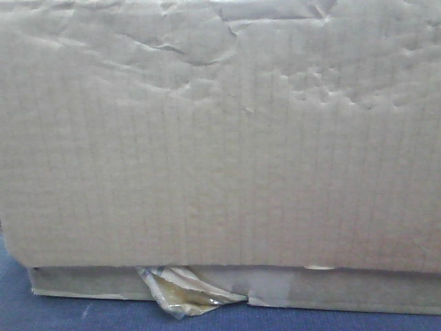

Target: Stack two boxes on right shelf middle

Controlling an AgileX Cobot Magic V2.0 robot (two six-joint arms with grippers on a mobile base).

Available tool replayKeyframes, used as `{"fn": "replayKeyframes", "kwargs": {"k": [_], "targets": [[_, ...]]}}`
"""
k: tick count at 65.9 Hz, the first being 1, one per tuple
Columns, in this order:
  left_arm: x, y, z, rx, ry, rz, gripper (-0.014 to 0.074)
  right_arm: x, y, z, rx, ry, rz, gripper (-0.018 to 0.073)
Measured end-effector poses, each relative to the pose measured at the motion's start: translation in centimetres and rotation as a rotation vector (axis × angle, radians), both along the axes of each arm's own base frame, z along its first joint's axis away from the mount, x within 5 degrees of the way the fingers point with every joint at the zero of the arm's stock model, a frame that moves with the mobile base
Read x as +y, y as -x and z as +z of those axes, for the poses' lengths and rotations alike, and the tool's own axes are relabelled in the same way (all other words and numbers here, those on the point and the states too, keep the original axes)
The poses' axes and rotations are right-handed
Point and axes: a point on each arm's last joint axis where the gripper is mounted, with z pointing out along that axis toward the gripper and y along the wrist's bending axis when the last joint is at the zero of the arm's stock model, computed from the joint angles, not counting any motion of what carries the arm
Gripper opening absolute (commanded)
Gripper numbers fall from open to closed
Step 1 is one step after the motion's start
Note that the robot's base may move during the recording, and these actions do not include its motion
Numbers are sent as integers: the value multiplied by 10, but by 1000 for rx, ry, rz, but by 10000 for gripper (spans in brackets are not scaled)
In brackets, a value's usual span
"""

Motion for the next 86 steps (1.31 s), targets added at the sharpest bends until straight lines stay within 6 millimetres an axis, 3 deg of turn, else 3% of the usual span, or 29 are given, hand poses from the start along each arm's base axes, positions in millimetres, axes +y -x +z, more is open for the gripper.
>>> {"fn": "replayKeyframes", "kwargs": {"k": [15, 29, 38, 50, 61, 68, 75, 86], "targets": [[-3, -2, -6, 15, 2, -1, -75, 0, 0, 0, 0, 0, 0, -162], [-5, -2, -6, 25, 22, -2, 253, 0, 0, 0, 0, 0, 0, -162], [-5, -2, -5, 22, 28, -6, 353, 0, 0, 0, 0, 0, 0, -162], [-3, 1, 16, -30, 59, -23, 360, 0, 0, 0, 0, 0, 0, -162], [7, 13, 71, -169, 114, -62, 359, 0, 0, 0, 0, 0, 0, -162], [25, 24, 99, -217, 48, -43, 359, 0, 0, 0, 0, 0, 0, -162], [43, 23, 106, -223, -37, -10, 359, 0, 0, 0, 0, 0, 0, -162], [59, 15, 91, -83, 11, -46, 359, 0, 0, 0, 0, 0, 0, -162]]}}
